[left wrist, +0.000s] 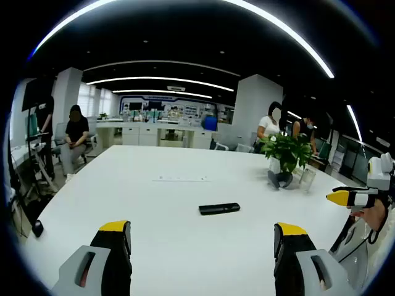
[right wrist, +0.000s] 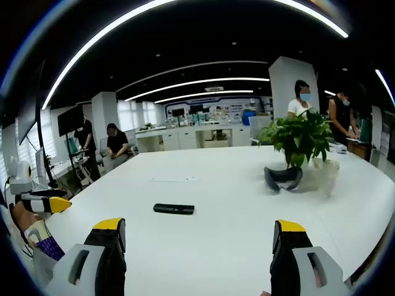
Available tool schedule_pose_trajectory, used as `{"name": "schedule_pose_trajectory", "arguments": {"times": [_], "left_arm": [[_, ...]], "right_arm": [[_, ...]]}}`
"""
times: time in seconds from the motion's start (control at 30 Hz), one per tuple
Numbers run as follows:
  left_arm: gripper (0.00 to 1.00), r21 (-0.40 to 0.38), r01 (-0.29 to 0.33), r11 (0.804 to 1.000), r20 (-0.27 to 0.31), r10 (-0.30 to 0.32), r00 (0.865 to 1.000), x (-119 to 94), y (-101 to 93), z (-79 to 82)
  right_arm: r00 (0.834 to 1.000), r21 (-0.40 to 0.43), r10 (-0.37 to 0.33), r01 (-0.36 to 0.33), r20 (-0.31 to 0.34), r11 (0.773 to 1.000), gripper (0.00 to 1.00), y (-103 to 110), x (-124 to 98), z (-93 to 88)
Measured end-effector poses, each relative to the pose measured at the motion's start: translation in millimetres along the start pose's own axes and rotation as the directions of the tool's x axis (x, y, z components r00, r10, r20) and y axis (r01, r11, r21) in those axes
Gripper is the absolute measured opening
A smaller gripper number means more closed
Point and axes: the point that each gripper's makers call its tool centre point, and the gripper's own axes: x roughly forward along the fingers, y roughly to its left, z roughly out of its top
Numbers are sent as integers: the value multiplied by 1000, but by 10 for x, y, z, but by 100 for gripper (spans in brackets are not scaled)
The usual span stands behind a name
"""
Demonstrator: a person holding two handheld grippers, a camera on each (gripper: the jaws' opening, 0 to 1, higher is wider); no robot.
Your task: Press the specified remote control buttons in sequence, fully releasing each button before pressing the next.
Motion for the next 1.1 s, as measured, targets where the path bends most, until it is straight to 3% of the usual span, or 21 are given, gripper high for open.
{"name": "schedule_pose_trajectory", "arguments": {"times": [1.1], "left_arm": [[97,5,-5,1000,9,5,1000,-5,22,19]], "right_arm": [[1000,-8,-14,14,-16,1000,98,-13,-8,-44]]}}
